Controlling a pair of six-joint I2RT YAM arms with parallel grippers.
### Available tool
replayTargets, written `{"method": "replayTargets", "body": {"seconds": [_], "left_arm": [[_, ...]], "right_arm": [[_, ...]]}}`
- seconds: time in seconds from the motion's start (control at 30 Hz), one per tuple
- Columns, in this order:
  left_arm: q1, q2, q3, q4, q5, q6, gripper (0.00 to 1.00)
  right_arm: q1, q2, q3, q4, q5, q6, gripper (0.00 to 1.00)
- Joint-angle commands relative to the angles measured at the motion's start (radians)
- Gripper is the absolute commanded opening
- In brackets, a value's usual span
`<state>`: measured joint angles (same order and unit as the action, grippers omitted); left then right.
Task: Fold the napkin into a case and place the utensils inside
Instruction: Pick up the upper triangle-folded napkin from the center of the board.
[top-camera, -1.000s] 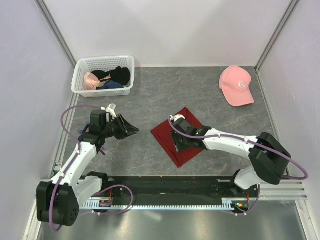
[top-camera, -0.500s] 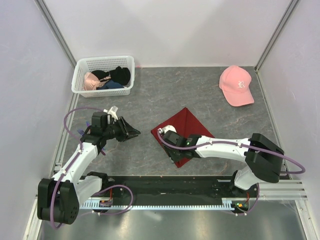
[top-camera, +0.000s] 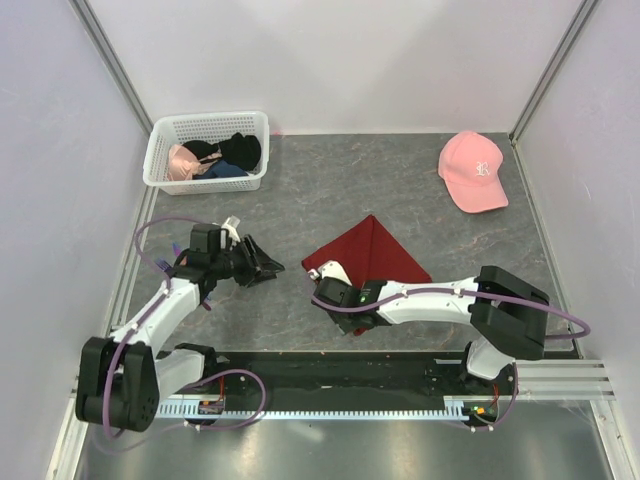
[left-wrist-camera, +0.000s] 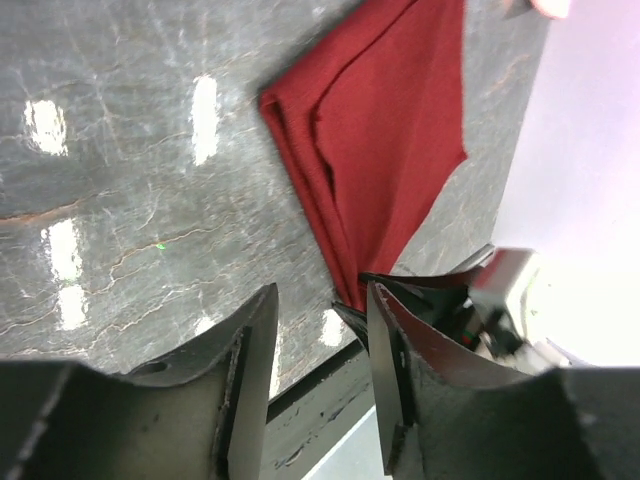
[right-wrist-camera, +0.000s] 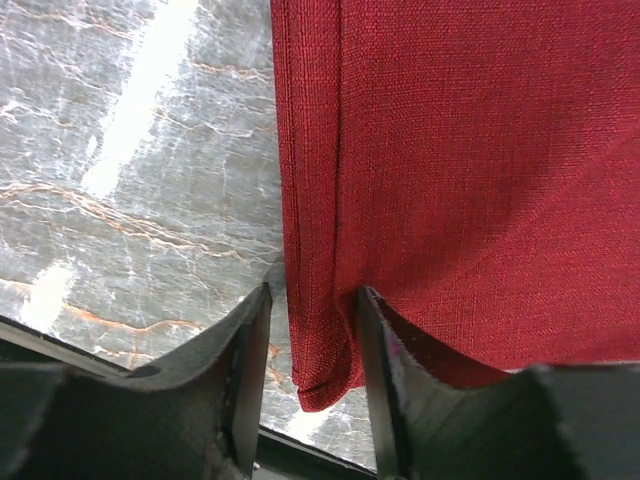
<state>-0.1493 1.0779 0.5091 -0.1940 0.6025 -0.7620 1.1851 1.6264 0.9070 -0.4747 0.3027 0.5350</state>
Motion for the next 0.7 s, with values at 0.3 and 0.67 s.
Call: {"method": "replayTargets", "body": {"seconds": [0.3, 0.67], "left_arm": [[-0.252, 0.3, 0.19, 0.068, -0.254, -0.1, 0.57], [-0.312, 0.477, 0.272, 0.065, -0.348, -0.105, 0.62]], "right_arm": [[0.065, 0.058, 0.016, -0.03, 0.159, 0.075, 0.1], [0.064, -0.022, 0.032, -0.028, 0.165, 0.106, 0.0]]}}
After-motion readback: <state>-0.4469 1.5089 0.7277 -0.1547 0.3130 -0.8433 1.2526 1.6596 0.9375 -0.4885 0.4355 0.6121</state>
